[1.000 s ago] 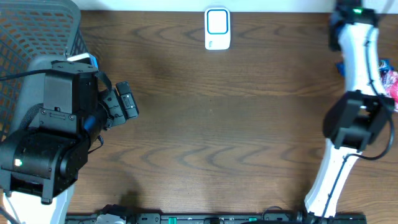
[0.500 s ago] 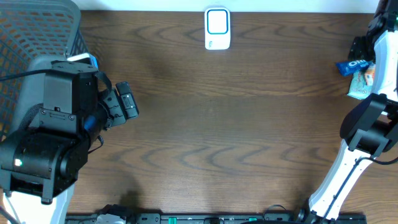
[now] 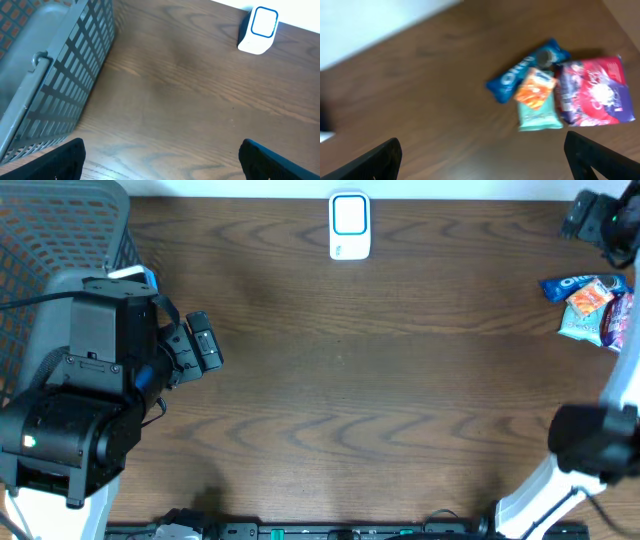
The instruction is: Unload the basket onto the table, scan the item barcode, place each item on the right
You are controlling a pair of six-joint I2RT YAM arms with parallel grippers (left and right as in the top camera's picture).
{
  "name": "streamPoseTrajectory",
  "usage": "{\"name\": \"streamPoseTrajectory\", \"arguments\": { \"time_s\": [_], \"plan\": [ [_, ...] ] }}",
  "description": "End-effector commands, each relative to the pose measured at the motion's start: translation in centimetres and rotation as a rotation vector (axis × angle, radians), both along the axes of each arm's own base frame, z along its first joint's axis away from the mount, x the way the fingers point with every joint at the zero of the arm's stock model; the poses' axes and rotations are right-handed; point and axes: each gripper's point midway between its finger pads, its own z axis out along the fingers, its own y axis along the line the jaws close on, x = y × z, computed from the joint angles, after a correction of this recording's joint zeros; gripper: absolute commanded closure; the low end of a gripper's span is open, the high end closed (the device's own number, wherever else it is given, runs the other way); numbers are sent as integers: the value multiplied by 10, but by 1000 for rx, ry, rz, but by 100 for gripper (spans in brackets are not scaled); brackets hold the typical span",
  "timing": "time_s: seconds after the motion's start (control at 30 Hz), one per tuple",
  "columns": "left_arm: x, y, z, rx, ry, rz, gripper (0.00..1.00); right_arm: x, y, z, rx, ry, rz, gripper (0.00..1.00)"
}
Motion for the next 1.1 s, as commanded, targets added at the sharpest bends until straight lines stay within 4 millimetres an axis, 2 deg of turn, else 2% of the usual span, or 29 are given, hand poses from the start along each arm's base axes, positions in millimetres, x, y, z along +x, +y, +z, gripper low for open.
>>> {"name": "streamPoseTrajectory", "arguments": {
  "time_s": [0.0,0.23,0.33,0.47,0.6,0.73,0.87,1.07],
  "plan": [
    [0,3,1,17,-5,4,2,-19,45,29,61,-40,87,1],
    [0,3,1,17,-5,4,2,-61,111,48,53,12,251,1],
    [0,3,1,17,-5,4,2,-76,131,60,34,1,316,1],
    [0,3,1,17,-5,4,2,-106,147,80,-3,-21,373,1],
    [0,3,1,17,-5,4,2,-138,150,85,-17,-20,405,1],
    [0,3,1,17,-5,4,2,-166,151,75,-8,-26,411,1],
    [0,3,1,17,-5,4,2,-199,163,56,47,-88,462,1],
    [0,3,1,17,-5,4,2,-255,167,7,106,-73,453,1]
  ]
}}
